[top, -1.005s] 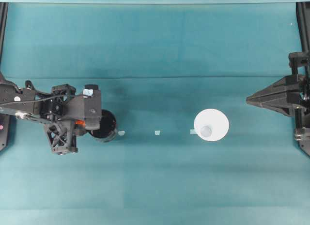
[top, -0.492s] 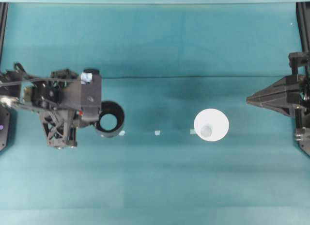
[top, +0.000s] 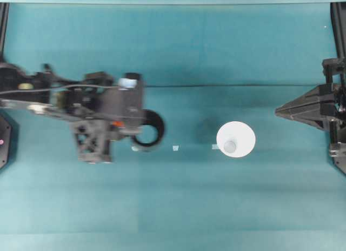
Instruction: Put the paper cup into the moved red handle cup holder.
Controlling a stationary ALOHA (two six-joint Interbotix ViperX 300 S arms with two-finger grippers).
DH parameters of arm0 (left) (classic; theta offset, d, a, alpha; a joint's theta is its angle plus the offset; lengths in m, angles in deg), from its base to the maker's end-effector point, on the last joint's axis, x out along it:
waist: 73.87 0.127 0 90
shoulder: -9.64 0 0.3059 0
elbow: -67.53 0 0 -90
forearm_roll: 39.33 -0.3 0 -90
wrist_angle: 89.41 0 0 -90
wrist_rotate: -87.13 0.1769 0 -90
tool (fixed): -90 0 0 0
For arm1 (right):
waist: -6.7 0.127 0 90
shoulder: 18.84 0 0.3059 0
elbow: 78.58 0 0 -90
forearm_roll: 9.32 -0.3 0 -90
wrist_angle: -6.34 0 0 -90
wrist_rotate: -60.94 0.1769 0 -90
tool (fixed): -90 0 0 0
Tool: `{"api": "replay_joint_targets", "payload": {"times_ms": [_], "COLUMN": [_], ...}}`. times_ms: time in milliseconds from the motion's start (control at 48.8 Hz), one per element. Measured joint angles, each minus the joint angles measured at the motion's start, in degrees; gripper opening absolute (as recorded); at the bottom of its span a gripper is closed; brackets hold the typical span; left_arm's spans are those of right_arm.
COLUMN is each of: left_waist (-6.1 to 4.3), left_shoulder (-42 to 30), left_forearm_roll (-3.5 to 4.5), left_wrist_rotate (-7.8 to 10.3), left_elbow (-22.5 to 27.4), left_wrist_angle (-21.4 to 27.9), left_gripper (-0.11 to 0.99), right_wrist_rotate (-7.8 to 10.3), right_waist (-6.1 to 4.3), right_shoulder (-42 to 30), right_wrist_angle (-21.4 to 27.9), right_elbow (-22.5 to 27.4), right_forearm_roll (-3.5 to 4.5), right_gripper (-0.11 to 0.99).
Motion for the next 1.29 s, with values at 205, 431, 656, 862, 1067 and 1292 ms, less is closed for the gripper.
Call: {"api": "replay_joint_targets", "payload": {"times_ms": [205,431,656,862,1067,1292], "left_waist": [0.00,0.53,0.97,0.97,1.05,1.32], "left_shoulder": [-5.54,-10.28,-13.36,-15.03,-15.91,-16.87], "left_forearm_roll": [-0.09,0.00,-0.09,-0.09,0.00,-0.09], "left_wrist_rotate": [0.00,0.09,0.18,0.18,0.18,0.18], "left_elbow": [3.52,4.48,2.64,0.79,0.18,0.18], "left_wrist_angle": [-3.43,-6.59,-11.51,-13.45,-16.61,-17.75], "left_gripper": [0.29,0.29,0.29,0.29,0.29,0.29], "right_wrist_rotate": [0.09,0.09,0.09,0.09,0.09,0.09], "right_waist": [0.00,0.00,0.00,0.00,0.00,0.00], "right_shoulder": [0.09,0.09,0.09,0.09,0.09,0.09], "right_wrist_angle": [0.00,0.00,0.35,0.44,0.35,0.44], "right_elbow": [0.00,0.00,0.00,0.00,0.00,-0.09], "right_forearm_roll": [-0.09,-0.09,-0.09,-0.09,-0.09,-0.09], "right_gripper": [-0.10,-0.10,-0.10,-0.10,-0.10,-0.10]}}
